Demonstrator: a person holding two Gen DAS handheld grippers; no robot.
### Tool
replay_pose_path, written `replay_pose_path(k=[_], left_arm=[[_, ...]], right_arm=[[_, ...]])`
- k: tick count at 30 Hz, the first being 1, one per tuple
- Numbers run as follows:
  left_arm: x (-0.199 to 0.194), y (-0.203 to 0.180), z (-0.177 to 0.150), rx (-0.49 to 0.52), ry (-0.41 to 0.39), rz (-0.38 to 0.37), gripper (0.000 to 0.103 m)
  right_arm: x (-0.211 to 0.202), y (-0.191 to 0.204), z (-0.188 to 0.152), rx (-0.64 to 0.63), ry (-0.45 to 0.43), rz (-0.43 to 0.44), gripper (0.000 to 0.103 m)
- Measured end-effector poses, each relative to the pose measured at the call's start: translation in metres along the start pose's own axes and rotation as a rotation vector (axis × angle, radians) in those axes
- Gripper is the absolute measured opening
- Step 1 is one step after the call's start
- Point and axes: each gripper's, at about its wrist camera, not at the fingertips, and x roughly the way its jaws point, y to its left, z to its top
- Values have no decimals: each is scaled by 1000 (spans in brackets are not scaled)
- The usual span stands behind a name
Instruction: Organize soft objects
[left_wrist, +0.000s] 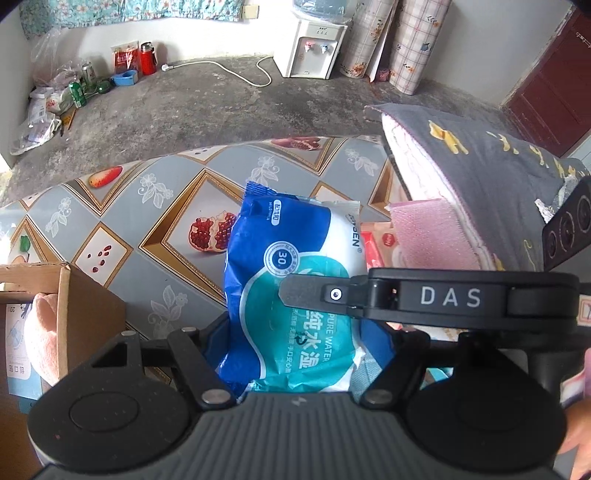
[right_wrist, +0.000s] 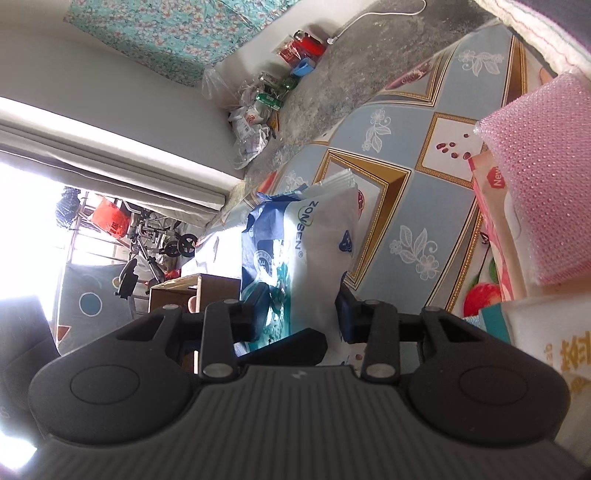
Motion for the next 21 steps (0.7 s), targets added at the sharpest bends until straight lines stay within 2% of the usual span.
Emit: replay_pose_path(k=[11, 17, 21], left_arm=[[-89, -27, -57, 45, -80, -26, 74], [-126, -19, -103, 32, -102, -16, 74], [-145, 1, -128, -1, -112, -6, 74]], right_arm=[[-93, 45, -76, -55, -85, 39, 37], [-113, 72, -133, -85, -79, 56, 37], [-108, 95, -162, -109, -54, 69, 37]])
